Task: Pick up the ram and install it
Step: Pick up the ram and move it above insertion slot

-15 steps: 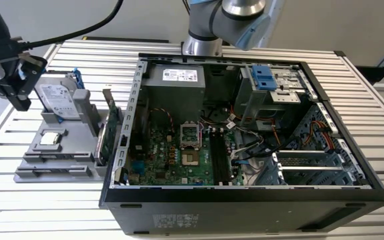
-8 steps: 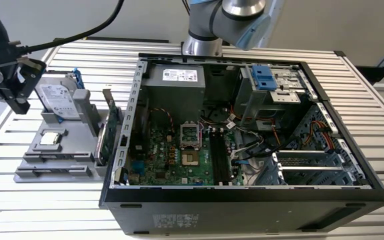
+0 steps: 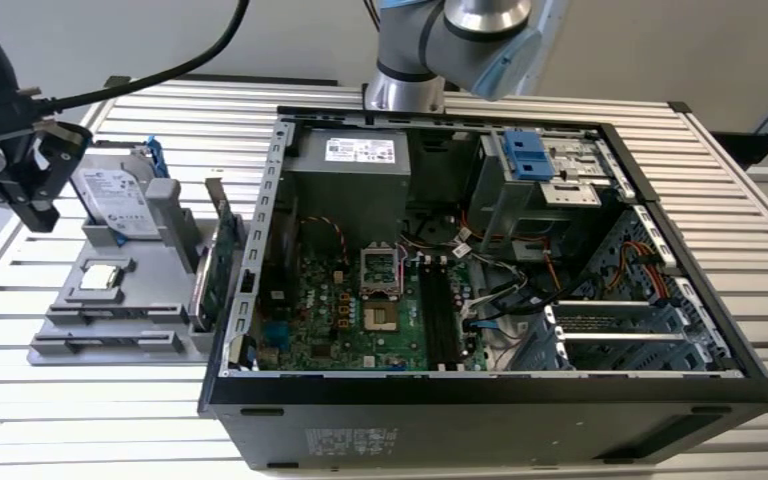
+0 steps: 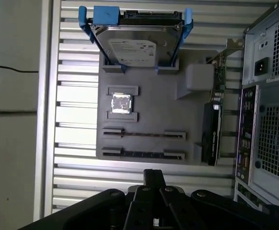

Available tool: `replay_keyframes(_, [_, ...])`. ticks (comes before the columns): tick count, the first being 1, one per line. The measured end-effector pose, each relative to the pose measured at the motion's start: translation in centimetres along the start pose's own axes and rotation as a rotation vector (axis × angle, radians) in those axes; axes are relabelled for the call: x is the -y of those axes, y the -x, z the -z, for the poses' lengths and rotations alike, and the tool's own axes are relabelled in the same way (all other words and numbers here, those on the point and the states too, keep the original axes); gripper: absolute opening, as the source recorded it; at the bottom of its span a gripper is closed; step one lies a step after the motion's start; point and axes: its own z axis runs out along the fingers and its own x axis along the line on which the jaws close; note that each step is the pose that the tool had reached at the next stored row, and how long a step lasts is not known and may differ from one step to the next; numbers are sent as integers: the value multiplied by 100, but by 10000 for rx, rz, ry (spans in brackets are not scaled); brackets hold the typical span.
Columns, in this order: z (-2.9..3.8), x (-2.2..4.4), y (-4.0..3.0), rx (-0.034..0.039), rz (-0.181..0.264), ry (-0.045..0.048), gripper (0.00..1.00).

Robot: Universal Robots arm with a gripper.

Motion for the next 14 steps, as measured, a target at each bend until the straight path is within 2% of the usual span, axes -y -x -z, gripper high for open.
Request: replay_keyframes(14, [-25,4,-2,-3,25,-2,0])
